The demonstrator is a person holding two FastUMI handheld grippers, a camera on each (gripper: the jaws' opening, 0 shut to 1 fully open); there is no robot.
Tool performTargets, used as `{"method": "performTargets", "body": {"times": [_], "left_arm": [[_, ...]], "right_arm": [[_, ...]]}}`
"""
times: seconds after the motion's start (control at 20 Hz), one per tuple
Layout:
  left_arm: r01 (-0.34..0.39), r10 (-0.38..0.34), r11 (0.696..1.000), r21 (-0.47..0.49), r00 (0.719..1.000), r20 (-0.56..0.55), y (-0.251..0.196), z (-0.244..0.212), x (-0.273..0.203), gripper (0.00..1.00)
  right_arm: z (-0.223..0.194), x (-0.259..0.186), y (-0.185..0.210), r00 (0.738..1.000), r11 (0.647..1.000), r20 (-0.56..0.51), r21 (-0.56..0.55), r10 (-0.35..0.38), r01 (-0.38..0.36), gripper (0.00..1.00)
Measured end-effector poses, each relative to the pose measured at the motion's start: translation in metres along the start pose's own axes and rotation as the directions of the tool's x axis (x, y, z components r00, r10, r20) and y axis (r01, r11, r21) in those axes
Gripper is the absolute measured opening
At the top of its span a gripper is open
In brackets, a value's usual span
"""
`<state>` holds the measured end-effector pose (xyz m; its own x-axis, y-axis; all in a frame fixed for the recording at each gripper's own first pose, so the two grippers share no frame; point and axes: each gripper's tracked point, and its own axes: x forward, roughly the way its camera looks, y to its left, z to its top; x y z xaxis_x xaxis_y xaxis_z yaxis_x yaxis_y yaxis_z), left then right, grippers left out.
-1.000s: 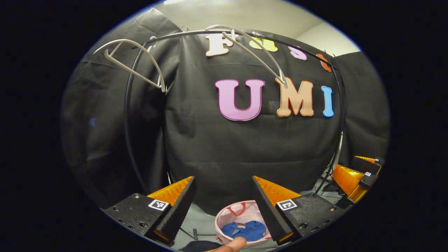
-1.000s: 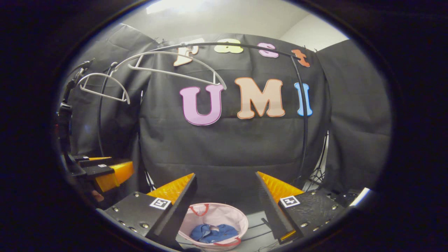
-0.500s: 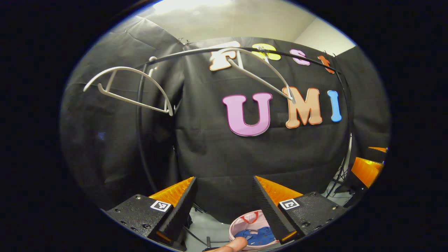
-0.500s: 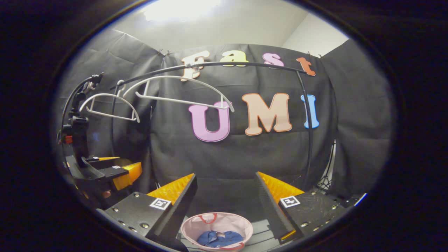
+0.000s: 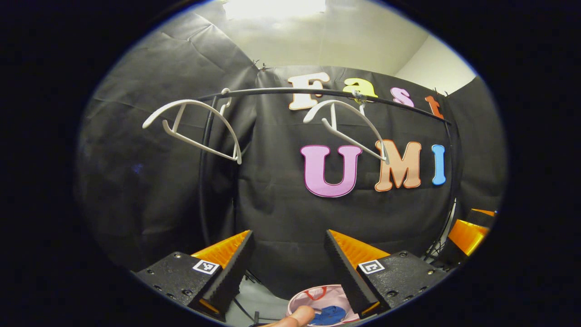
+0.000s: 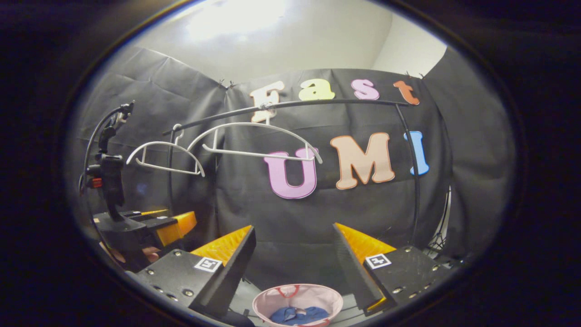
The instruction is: Grasp the clothes on the hanger with both hands and then place them into the laundry hamper below.
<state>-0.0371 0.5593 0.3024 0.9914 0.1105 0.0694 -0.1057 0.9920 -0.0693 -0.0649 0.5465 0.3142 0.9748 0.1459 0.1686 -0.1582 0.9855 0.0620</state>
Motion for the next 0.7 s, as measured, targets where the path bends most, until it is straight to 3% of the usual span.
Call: {"method": "performTargets", "body": {"times": [0.3,0.4,0.55,0.6,0.7], "left_arm": [[0.016,-0.016,1.0,0.011,1.0,0.011,-0.004,0.005,-0.002,0.92],[0.051,-0.051,0.999,0.009,0.999,0.004,-0.012,0.006,-0.004,0.92],[0.071,-0.071,0.997,0.029,0.997,-0.002,-0.018,0.011,-0.006,0.92],[0.082,-0.082,0.996,0.037,0.997,-0.003,-0.021,0.012,-0.006,0.92],[0.102,-0.102,0.993,0.051,0.995,-0.012,-0.03,0.013,-0.005,0.92]], "right_arm": [[0.0,0.0,-0.002,1.0,1.0,-0.001,0.018,0.01,-0.01,0.95],[-0.003,0.001,0.001,1.0,1.0,-0.017,-0.007,0.023,-0.023,1.0],[-0.004,-0.001,-0.001,0.999,0.999,-0.038,-0.048,0.021,-0.023,0.95],[-0.003,-0.001,0.001,0.999,0.998,-0.039,-0.054,0.023,-0.025,1.0],[0.0,-0.001,-0.001,0.999,0.998,-0.042,-0.06,0.016,-0.018,0.99]]}}
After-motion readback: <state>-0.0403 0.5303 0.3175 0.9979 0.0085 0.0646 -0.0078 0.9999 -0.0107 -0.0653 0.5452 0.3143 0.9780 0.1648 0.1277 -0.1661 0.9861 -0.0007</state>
